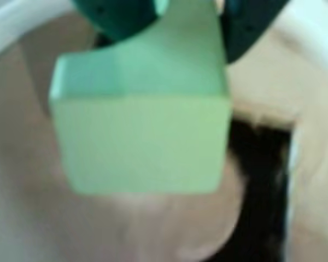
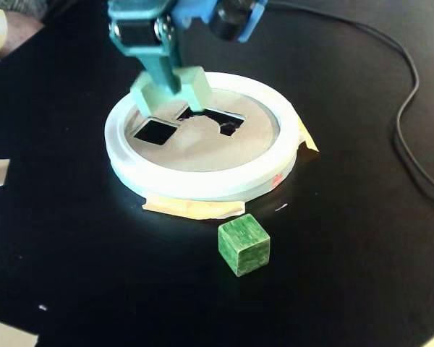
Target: Pick up the U shape block and drop it in corresponding U shaped hole
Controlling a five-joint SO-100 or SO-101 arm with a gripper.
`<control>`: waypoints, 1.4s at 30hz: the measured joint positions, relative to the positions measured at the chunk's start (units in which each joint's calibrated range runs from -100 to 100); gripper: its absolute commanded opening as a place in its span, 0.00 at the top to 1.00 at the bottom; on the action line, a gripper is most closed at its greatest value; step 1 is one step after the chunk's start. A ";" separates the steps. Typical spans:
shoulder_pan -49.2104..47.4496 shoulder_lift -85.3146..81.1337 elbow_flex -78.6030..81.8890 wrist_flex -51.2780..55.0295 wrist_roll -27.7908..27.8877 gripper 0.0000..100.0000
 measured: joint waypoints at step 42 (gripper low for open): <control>0.70 21.13 -21.28 -5.63 -0.68 0.98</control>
